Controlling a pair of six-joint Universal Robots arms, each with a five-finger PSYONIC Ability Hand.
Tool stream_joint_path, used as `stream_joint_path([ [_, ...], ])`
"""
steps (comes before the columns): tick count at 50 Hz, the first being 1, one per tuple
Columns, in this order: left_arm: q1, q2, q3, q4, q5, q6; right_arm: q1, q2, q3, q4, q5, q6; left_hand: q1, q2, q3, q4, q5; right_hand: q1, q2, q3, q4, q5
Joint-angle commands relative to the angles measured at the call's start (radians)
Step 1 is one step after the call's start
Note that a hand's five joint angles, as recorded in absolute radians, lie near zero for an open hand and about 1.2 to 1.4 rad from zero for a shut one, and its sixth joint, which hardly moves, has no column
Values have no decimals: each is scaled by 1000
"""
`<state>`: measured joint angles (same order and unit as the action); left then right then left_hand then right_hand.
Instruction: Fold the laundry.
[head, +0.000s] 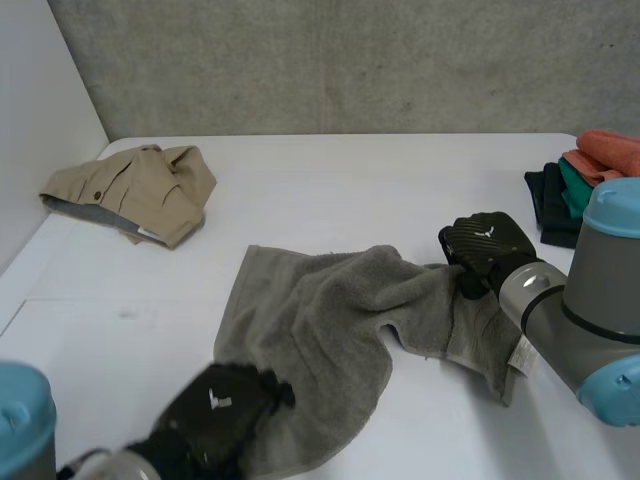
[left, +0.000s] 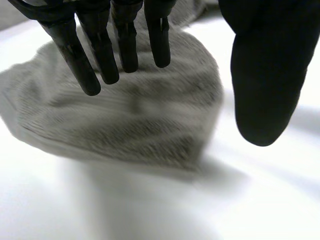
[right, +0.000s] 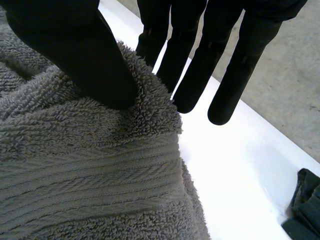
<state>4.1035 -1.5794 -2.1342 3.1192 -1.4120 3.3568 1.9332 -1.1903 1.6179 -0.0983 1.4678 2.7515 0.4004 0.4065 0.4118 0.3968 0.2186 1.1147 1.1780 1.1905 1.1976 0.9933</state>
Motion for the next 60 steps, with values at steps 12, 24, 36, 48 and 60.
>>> stream_joint_path([
  [12,-5,-109,-78,202,-71,131,-19,-57,120,-115,-1,8,206,200,195,210,214,282,218,206,199,228],
  [24,-6,-169,-47,348,-90,127,-16,-63,135,-127,2,5,406,400,395,410,413,282,218,206,199,228],
  [36,9,-254,49,360,-108,145,-19,-74,135,-129,5,5,996,990,984,999,1003,282,218,206,199,228],
  [48,106,73,76,107,-121,181,-46,-195,-13,227,-18,-197,996,990,984,999,1003,282,218,206,199,228],
  [60,248,64,94,41,30,148,-39,50,-291,361,-32,-438,996,990,984,999,1003,282,218,206,199,228],
])
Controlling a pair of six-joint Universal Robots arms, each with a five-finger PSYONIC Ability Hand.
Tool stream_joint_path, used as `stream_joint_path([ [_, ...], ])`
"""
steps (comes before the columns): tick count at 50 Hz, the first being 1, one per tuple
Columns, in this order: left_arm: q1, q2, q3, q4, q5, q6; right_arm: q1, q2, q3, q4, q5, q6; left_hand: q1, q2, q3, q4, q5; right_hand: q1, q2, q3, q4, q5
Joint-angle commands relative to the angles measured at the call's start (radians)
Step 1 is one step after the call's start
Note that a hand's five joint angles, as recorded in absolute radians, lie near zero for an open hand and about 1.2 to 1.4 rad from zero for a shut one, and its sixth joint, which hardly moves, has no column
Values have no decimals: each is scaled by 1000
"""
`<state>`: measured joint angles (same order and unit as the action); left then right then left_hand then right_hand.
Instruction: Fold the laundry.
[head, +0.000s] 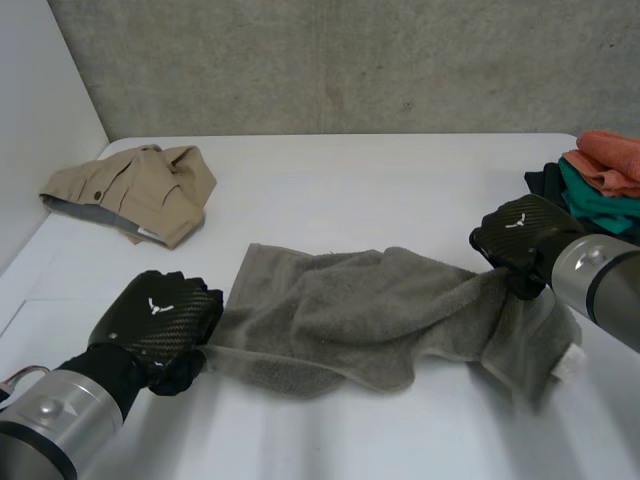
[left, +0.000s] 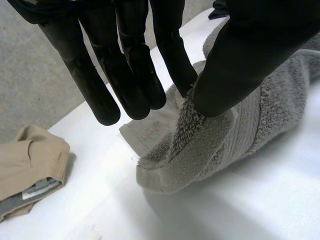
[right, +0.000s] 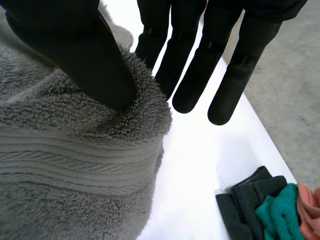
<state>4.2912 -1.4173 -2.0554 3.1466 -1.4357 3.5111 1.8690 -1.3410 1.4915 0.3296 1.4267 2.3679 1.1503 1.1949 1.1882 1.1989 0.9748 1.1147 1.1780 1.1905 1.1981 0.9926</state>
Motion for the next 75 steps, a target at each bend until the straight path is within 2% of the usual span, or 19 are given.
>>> stream_joint_path([
  [1,62,-117,20,19,54,-6,29,230,-183,-101,12,-53,246,201,208,197,247,282,218,206,198,229],
  [6,53,-229,83,99,38,-8,53,407,-269,-375,29,-53,246,201,208,197,247,282,218,206,198,229],
  [7,44,-259,112,131,26,-8,58,451,-270,-471,24,-50,246,201,208,197,247,282,218,206,198,229],
  [8,39,-275,126,148,17,-8,58,468,-269,-516,23,-50,246,201,208,197,247,11,-52,-65,-72,-42],
  [10,33,-301,155,176,-8,-9,52,487,-261,-598,15,-47,246,201,208,197,247,-874,-937,-950,-957,-926],
  [11,27,-321,184,199,-32,-9,42,487,-245,-660,11,-36,246,201,208,197,247,-940,-1003,-1016,-1024,-993],
  [14,25,-341,218,210,-72,-14,27,458,-212,-695,3,5,246,201,208,197,247,-940,-1003,-1016,-1024,-993],
  [18,25,-339,245,196,-109,-24,-7,352,-145,-664,0,129,246,201,208,197,247,-940,-1003,-1016,-1024,-993],
  [22,25,-312,236,190,-103,-37,-77,205,-73,-562,-9,289,246,201,208,197,247,-940,-1003,-1016,-1024,-993],
  [25,27,-301,225,193,-95,-38,-152,106,-31,-416,-40,379,246,201,208,197,247,-940,-1003,-1016,-1024,-993],
  [30,41,-281,216,194,-80,-38,-261,75,4,-154,-127,407,246,201,208,197,247,-940,-1003,-1016,-1024,-993],
  [34,51,-275,221,194,-80,-38,-307,94,61,-77,-166,342,246,201,208,197,247,-940,-1003,-1016,-1024,-993],
  [40,65,-278,242,197,-80,-41,-369,140,170,-191,-219,202,246,201,208,197,247,-849,-912,-925,-933,-902],
  [47,67,-290,291,197,-83,-60,-370,224,253,-368,-275,179,246,201,208,197,247,-826,-889,-902,-909,-878],
  [52,67,-301,320,193,-86,-66,-353,270,259,-492,-301,186,246,201,208,197,247,-685,-748,-761,-768,-738],
  [58,70,-301,334,185,-88,-70,-311,304,231,-561,-295,223,246,201,208,197,247,-567,-631,-643,-651,-620],
  [66,84,-295,330,188,-86,-70,-255,332,190,-557,-281,252,246,201,208,197,247,-564,-628,-640,-648,-617],
  [75,110,-287,347,185,-86,-77,-209,395,107,-567,-215,258,246,201,208,197,247,-450,-513,-526,-533,-502],
])
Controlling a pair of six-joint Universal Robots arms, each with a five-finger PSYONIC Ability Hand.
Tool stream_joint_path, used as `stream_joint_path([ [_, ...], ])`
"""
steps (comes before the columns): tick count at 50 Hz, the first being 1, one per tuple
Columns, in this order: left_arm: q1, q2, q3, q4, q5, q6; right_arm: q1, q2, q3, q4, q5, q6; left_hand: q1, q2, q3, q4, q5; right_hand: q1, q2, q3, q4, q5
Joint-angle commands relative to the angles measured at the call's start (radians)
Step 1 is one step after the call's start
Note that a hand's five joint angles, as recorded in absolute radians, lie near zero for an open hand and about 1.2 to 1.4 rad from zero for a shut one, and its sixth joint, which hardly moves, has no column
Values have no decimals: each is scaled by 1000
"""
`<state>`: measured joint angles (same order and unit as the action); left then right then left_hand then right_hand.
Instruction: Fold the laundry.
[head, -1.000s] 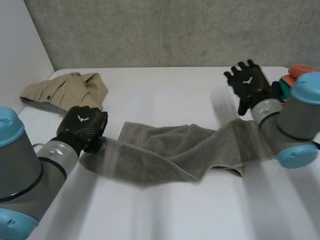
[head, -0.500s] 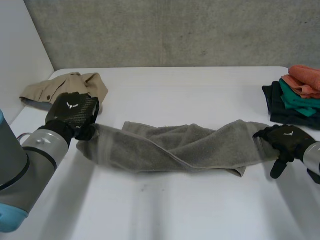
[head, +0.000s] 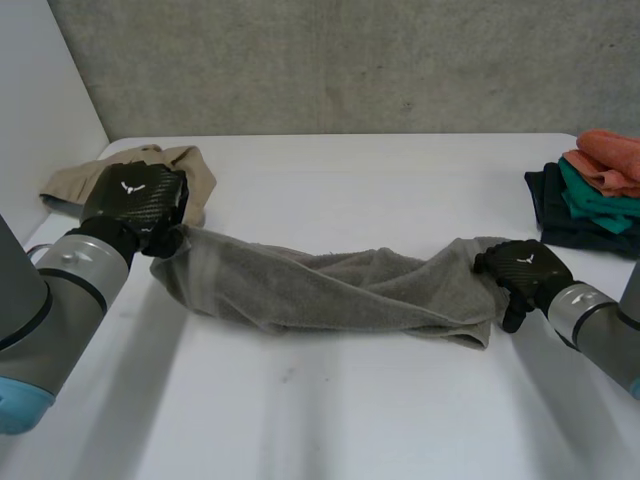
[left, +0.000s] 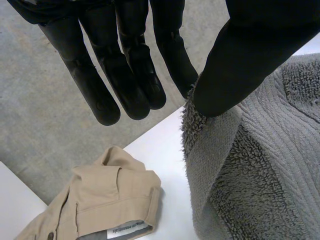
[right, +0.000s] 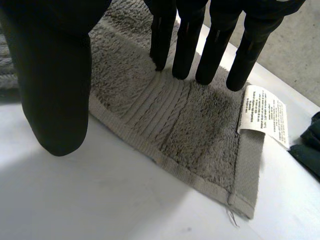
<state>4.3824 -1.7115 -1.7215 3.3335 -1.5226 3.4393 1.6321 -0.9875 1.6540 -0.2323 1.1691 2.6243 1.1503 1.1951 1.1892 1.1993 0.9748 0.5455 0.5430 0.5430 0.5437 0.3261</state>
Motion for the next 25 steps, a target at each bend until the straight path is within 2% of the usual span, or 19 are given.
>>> stream_joint_path([
  [1,22,7,14,-2,1,-6,31,44,-63,-5,47,2,246,201,207,197,247,137,139,139,139,182],
  [13,48,18,33,-8,5,-32,66,101,-157,-27,84,14,246,201,207,197,247,301,304,304,303,346],
  [25,54,7,59,-17,5,-32,94,131,-252,-18,103,20,246,201,207,197,247,328,330,330,329,372],
])
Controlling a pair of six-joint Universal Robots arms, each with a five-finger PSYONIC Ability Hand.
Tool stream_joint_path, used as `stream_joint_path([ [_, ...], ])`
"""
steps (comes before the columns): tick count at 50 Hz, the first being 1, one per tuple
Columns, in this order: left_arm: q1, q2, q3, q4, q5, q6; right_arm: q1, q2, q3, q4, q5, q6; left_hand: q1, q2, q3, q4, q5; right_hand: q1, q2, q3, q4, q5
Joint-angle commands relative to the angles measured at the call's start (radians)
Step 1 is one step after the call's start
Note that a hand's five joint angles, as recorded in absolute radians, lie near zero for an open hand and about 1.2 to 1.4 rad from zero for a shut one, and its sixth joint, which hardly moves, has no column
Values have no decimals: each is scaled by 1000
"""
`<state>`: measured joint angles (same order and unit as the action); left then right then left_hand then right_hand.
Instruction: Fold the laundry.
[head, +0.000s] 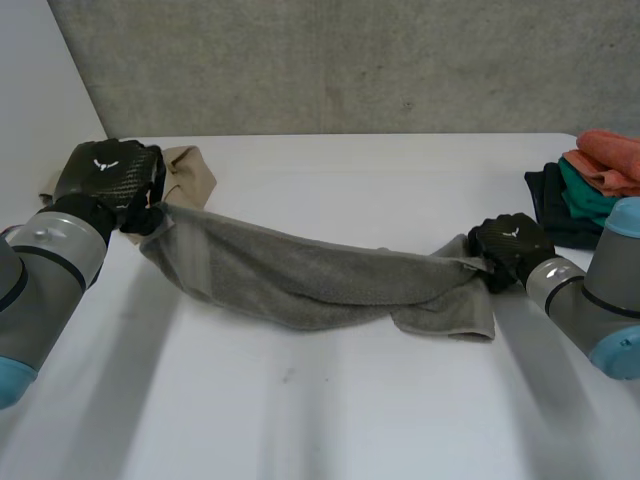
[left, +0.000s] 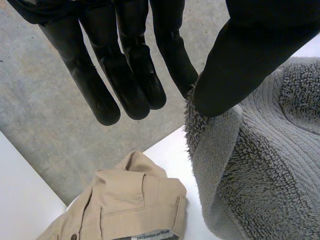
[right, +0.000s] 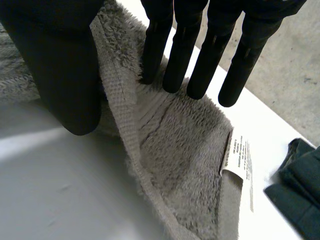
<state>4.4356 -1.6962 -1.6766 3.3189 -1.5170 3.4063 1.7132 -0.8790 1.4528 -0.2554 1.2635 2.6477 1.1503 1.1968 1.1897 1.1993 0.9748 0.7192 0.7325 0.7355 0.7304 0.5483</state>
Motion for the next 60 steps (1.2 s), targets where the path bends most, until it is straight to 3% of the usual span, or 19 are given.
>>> stream_joint_path([
  [1,1,-11,15,-2,0,1,13,23,-52,5,8,-5,246,199,207,197,247,166,152,149,154,162],
  [6,1,-33,26,-1,-2,7,13,28,-98,5,51,-29,246,199,207,197,247,676,663,660,665,672],
  [12,8,-114,93,10,14,16,34,-5,-181,-16,117,-150,246,199,207,197,247,677,664,661,666,673],
  [18,14,-249,368,97,24,21,95,20,-383,-123,119,-261,246,199,207,197,247,677,664,661,666,673],
  [24,16,-361,777,277,-6,4,138,43,-639,-459,126,-221,246,199,207,197,247,677,664,661,666,673],
  [27,19,-404,926,358,-28,-21,143,25,-667,-676,148,-122,246,199,207,197,247,677,664,661,666,673],
  [31,30,-424,988,370,-55,-70,135,-4,-642,-777,174,-25,246,199,207,197,247,677,664,661,666,673],
  [38,47,-373,800,323,-58,-140,126,-21,-539,-673,162,26,246,199,207,197,247,677,664,661,666,673],
  [46,47,-309,339,367,-20,-206,121,0,-335,-475,70,29,246,199,207,197,247,677,664,661,666,673],
  [54,36,-295,-39,427,69,-205,103,58,-135,-61,54,-21,246,199,207,197,247,659,646,643,648,656],
  [57,39,-278,-89,447,89,-202,86,63,-127,33,54,-19,246,199,207,197,247,489,476,473,478,486],
  [60,56,-241,-124,461,110,-200,59,63,-129,85,56,40,246,199,207,197,247,135,121,118,123,131],
])
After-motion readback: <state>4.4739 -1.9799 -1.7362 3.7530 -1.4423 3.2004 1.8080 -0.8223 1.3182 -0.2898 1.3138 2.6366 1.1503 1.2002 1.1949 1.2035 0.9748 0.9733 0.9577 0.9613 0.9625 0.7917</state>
